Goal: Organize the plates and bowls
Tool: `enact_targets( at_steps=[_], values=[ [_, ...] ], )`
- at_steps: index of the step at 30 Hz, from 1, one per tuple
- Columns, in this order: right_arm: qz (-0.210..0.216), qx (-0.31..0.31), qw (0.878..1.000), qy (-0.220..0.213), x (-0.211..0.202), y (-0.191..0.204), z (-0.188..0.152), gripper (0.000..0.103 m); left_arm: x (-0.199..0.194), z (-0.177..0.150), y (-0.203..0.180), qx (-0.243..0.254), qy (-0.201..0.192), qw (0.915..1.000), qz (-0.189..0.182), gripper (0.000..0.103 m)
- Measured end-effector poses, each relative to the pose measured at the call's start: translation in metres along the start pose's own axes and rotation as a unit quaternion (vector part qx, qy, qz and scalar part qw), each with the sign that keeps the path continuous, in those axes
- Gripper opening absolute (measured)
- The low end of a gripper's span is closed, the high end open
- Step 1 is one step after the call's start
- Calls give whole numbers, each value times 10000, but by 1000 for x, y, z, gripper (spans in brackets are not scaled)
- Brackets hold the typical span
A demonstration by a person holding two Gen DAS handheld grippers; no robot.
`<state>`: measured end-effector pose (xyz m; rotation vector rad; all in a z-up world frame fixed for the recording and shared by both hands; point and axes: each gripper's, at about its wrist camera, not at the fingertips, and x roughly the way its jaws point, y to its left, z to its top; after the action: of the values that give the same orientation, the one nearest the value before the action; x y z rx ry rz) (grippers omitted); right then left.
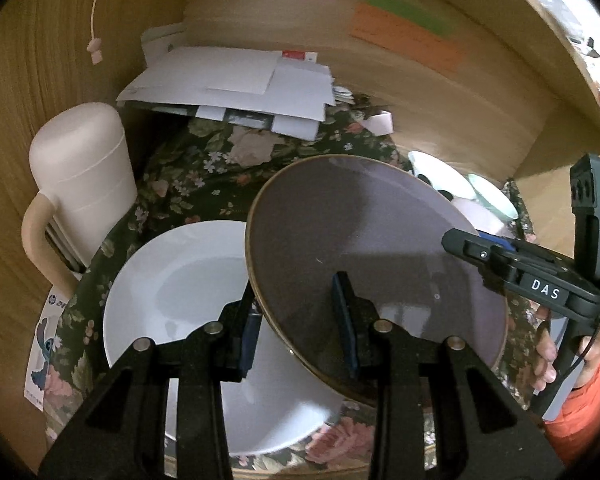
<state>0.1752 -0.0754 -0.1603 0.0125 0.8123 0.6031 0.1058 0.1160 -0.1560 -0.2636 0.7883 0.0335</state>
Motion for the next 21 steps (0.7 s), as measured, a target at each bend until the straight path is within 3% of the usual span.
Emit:
enact_targets(
  at_steps=[21],
  values=[
    [-329, 398, 9984, -241, -65, -30, -55, 35, -16, -35, -61, 435, 59, 9983, -388, 35]
  ],
)
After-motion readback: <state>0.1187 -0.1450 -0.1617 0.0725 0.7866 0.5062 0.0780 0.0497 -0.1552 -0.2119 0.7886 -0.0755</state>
